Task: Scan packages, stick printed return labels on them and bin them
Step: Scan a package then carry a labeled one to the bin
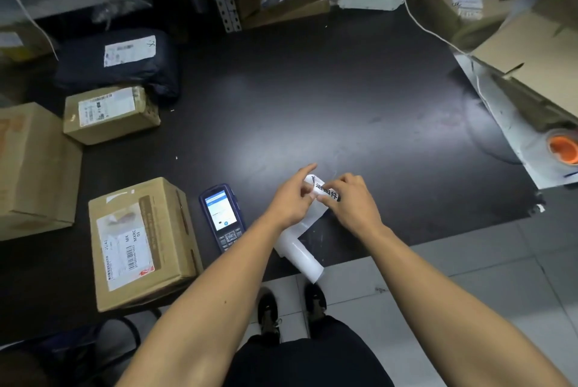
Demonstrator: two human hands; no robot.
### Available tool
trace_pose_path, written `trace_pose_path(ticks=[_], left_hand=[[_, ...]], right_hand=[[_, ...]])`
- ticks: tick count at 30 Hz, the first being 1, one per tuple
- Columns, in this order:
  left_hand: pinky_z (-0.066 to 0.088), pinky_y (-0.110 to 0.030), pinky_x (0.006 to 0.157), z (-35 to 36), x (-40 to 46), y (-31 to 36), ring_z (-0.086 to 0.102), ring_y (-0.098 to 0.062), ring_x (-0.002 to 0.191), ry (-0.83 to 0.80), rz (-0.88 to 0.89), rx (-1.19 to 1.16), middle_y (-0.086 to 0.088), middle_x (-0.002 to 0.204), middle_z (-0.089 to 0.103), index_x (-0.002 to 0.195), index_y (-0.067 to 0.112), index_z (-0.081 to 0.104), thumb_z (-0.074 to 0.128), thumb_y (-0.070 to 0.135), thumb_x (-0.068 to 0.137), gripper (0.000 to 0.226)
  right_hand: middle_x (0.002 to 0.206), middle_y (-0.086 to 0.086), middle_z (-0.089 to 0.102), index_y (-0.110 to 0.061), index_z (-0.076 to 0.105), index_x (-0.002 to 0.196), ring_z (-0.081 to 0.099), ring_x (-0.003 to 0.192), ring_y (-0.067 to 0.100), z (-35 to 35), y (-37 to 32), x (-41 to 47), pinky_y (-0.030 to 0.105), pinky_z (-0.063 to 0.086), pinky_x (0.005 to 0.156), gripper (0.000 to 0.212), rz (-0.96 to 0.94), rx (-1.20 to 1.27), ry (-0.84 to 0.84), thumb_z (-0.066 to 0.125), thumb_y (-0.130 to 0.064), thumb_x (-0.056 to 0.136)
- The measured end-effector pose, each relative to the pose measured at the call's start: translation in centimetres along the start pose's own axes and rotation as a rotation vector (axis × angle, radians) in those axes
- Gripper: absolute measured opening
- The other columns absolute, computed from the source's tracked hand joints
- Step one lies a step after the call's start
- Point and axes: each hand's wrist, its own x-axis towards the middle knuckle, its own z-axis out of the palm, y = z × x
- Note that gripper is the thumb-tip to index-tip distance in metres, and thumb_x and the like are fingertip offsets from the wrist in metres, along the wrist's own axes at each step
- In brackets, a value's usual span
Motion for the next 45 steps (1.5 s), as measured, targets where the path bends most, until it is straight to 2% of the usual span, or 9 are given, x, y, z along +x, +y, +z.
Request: trace_pose_path(ticks=[8, 15, 20, 25, 28, 32, 37, 42, 45], left_hand=[[0.043, -0.021, 0.091, -0.4, -0.2, 0.0, 0.059, -0.019, 0.097, 0.029, -0.04, 0.044, -0.007, 0.105, 0.064, 0.154, 0.029, 0.031, 0.054, -0.001, 0.095, 0.07], [0.046, -0.02, 0.074, -0.6, -0.8, 0.3, 0.057, -0.014, 0.078, 0.068, -0.169, -0.103, 0.003, 0.103, 0.053, 0.153, 0.031, 0.029, 0.062, 0.0, 0.089, 0.079], [0.046, -0.03, 0.096, -1.9, -2.1, 0.8, 0.056, -0.013, 0.106, 0.203, -0.112, -0.049, 0.007, 0.124, 0.048, 0.153, 0.036, 0.024, 0.062, 0.014, 0.093, 0.074], [0.048, -0.024, 0.074, -4.7, -4.7, 1.4, 0.064, -0.016, 0.084, 0.515, -0.159, -0.356, 0.002, 0.084, 0.065, 0.141, 0.028, 0.045, 0.045, 0.022, 0.102, 0.039], [0.047, -0.024, 0.067, -6.8, -6.8, 0.6, 0.063, -0.008, 0.077, 0.637, -0.218, -0.526, 0.004, 0.083, 0.065, 0.137, 0.024, 0.045, 0.047, 0.037, 0.103, 0.037], [0.05, -0.037, 0.084, -9.3, -10.1, -2.5, 0.066, -0.014, 0.089, 0.74, -0.29, -0.552, 0.003, 0.089, 0.068, 0.14, 0.025, 0.045, 0.064, 0.029, 0.093, 0.051], [0.042, -0.031, 0.07, -12.0, -14.3, -6.1, 0.056, -0.012, 0.067, 0.771, -0.332, -0.57, 0.0, 0.086, 0.069, 0.133, 0.026, 0.049, 0.062, 0.007, 0.089, 0.05], [0.055, -0.031, 0.059, -14.7, -18.8, -8.8, 0.068, -0.016, 0.073, 0.812, -0.3, -0.686, -0.005, 0.088, 0.068, 0.134, 0.024, 0.05, 0.063, 0.002, 0.092, 0.049], [0.061, -0.046, 0.077, -16.4, -21.1, -10.3, 0.071, -0.023, 0.082, 0.758, -0.261, -0.742, -0.008, 0.091, 0.068, 0.135, 0.026, 0.049, 0.064, -0.002, 0.091, 0.054]], right_hand=[[0.108, 0.002, 0.061, -0.009, 0.07, 0.104, 0.052, 0.106, 0.023, -1.2, 0.8, 0.7, 0.024, 0.032, 0.081, 0.021, 0.05, 0.065, 0.083, 0.059, -0.025, 0.095], [0.097, 0.006, 0.062, -0.01, 0.064, 0.089, 0.057, 0.088, 0.022, -2.6, -0.2, 0.9, 0.024, 0.035, 0.075, 0.012, 0.266, 0.344, 0.456, 0.059, -0.02, 0.092], [0.091, 0.002, 0.06, -0.007, 0.064, 0.092, 0.059, 0.086, 0.023, -1.5, -2.9, 0.6, 0.022, 0.033, 0.072, 0.011, -0.068, 0.164, 0.501, 0.061, -0.018, 0.093], [0.089, 0.004, 0.065, -0.01, 0.066, 0.089, 0.058, 0.08, 0.027, 1.4, -6.8, 0.7, 0.037, 0.047, 0.068, 0.022, -0.471, -0.043, 0.483, 0.054, -0.028, 0.094], [0.091, 0.005, 0.065, -0.011, 0.067, 0.088, 0.057, 0.081, 0.028, 3.5, -9.5, 0.6, 0.038, 0.046, 0.065, 0.017, -0.669, -0.146, 0.495, 0.058, -0.025, 0.094], [0.091, 0.004, 0.066, -0.012, 0.067, 0.085, 0.054, 0.085, 0.026, 6.7, -12.5, -0.4, 0.038, 0.045, 0.062, 0.012, -0.911, -0.181, 0.457, 0.064, -0.023, 0.09], [0.1, 0.009, 0.065, -0.011, 0.066, 0.094, 0.057, 0.089, 0.03, 9.9, -15.3, -1.6, 0.038, 0.047, 0.068, 0.024, -0.984, -0.174, 0.292, 0.066, -0.035, 0.088], [0.119, 0.002, 0.055, -0.012, 0.057, 0.121, 0.054, 0.103, 0.012, 10.4, -19.0, -3.7, 0.021, 0.044, 0.081, 0.048, -0.629, 0.123, -0.168, 0.069, -0.042, 0.087], [0.105, -0.005, 0.063, -0.02, 0.052, 0.124, 0.058, 0.091, -0.001, 11.3, -21.7, -5.0, 0.007, 0.041, 0.071, 0.041, -0.378, 0.342, -0.255, 0.068, -0.037, 0.09]])
